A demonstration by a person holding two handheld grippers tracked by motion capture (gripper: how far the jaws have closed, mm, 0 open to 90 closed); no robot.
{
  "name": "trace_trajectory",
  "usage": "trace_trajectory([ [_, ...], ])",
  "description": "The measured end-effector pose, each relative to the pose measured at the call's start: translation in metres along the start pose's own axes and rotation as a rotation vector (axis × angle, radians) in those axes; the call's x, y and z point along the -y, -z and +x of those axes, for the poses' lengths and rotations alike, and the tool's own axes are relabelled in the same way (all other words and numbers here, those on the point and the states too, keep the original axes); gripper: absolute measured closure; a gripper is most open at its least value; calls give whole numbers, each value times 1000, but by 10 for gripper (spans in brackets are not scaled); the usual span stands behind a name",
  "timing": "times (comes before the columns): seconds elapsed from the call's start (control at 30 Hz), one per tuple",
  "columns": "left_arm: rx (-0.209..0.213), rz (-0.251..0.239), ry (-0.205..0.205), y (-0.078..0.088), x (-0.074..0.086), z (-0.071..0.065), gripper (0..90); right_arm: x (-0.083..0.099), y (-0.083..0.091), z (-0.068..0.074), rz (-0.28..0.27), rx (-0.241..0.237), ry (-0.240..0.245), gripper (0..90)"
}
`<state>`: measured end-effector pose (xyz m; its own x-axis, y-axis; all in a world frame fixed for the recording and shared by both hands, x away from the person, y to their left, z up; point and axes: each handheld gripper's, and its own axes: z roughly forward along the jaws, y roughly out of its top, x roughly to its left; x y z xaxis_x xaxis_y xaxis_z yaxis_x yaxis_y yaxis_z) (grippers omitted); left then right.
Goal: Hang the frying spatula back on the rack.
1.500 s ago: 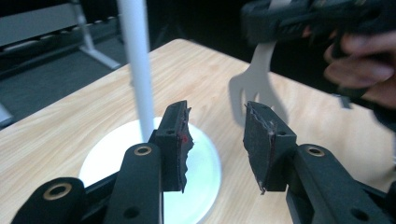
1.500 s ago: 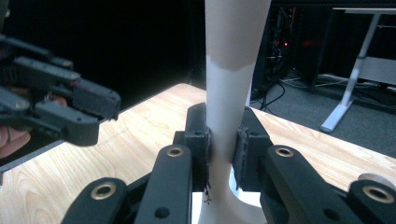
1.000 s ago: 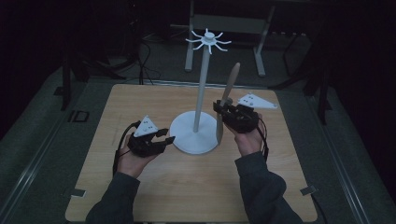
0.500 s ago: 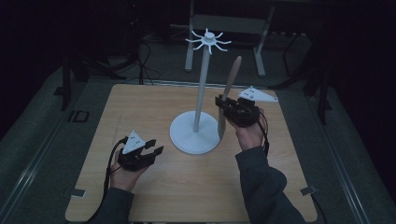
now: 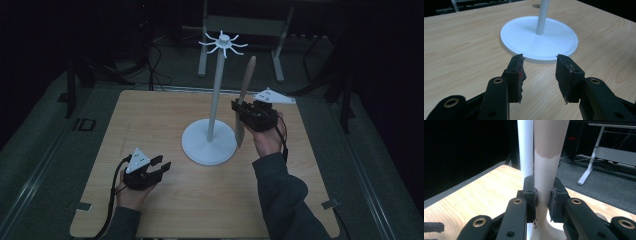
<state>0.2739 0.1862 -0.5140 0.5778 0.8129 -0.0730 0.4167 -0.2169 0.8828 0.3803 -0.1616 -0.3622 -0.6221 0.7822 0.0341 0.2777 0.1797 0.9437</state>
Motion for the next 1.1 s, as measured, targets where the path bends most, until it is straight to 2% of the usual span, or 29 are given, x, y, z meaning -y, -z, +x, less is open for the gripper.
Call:
trace_trajectory([
  [0.2,2,-8,24,-2,5,3,581,-4,0,0,8,9,-1,783],
  [0.43,-1,-15,25,-2,7,4,581,-8,0,0,12,22,2,782],
  [0.83,0,-29,38,0,8,7,581,-12,-4,6,35,51,35,782],
  [1.1,-1,-33,42,1,9,8,581,-13,-9,5,62,74,12,783],
])
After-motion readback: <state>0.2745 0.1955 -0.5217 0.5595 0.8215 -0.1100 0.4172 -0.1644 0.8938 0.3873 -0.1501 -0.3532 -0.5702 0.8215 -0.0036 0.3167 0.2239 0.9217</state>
